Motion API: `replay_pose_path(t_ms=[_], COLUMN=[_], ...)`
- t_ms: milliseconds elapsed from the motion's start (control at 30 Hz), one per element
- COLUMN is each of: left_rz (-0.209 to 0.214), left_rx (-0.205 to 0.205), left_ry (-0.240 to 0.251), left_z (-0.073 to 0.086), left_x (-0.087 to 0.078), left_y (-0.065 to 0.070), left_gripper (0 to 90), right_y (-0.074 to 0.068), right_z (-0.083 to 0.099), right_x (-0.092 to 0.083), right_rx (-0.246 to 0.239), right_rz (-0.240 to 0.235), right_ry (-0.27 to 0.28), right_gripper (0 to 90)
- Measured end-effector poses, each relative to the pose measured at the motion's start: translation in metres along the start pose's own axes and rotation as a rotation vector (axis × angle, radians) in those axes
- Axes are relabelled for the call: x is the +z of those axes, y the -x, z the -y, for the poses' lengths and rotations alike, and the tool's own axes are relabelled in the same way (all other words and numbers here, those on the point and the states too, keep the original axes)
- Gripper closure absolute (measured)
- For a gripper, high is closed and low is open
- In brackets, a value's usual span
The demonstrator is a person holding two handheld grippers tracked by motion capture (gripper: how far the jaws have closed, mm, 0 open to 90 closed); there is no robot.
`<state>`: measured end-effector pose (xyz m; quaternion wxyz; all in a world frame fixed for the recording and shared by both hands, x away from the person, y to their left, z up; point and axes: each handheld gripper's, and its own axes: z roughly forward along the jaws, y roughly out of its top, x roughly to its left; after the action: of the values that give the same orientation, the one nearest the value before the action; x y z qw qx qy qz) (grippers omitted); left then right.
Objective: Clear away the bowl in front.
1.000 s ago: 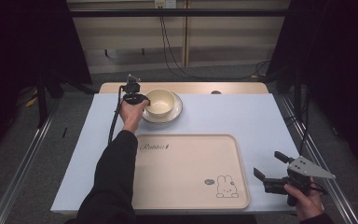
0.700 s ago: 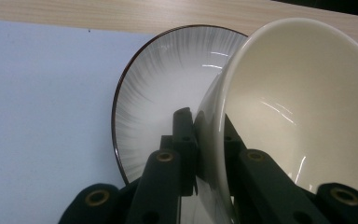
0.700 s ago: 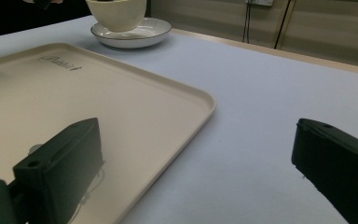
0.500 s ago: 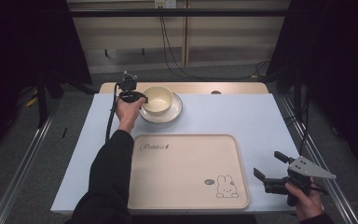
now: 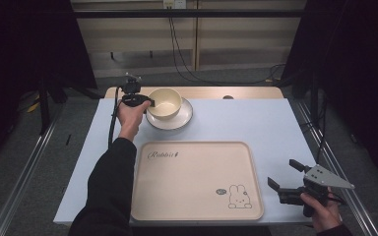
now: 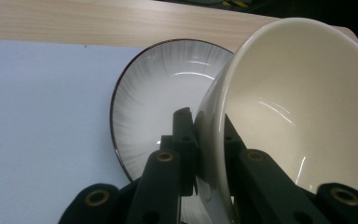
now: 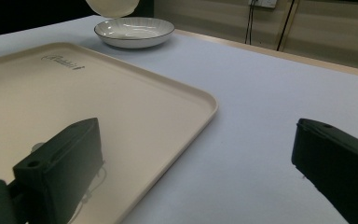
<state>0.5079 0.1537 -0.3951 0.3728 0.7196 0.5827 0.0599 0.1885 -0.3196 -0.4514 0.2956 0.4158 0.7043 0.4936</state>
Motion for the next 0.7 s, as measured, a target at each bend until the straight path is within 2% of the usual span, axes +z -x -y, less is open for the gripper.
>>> replay_pose_path(t_ms=[233, 267, 367, 500, 700], left_rz=[0.022, 0.035, 0.045, 0.057, 0.081], left_rx=[0.047, 0.046, 0.064, 0.066, 0.094], left_ry=[-0.003, -0.005, -0.011, -0.003, -0.023], left_z=[0.001, 0.001, 0.001, 0.003, 0.008], left_x=[-0.008, -0.009, -0.012, -0.016, -0.020], left_y=[0.008, 0.009, 0.011, 0.014, 0.023], left_gripper=[83.5, 83.5, 83.5, 83.5, 83.5], right_y=[0.000, 0.000, 0.000, 0.000, 0.000], right_z=[0.000, 0.000, 0.000, 0.000, 0.000], right_x=[0.000, 0.000, 0.000, -0.001, -0.001], right_rx=[0.001, 0.000, 0.001, -0.006, -0.005], right_rz=[0.000, -0.001, -0.001, 0.002, 0.004], right_ry=[0.001, 0.002, 0.001, 0.003, 0.001], right_gripper=[1.2, 1.2, 1.2, 1.2, 1.2])
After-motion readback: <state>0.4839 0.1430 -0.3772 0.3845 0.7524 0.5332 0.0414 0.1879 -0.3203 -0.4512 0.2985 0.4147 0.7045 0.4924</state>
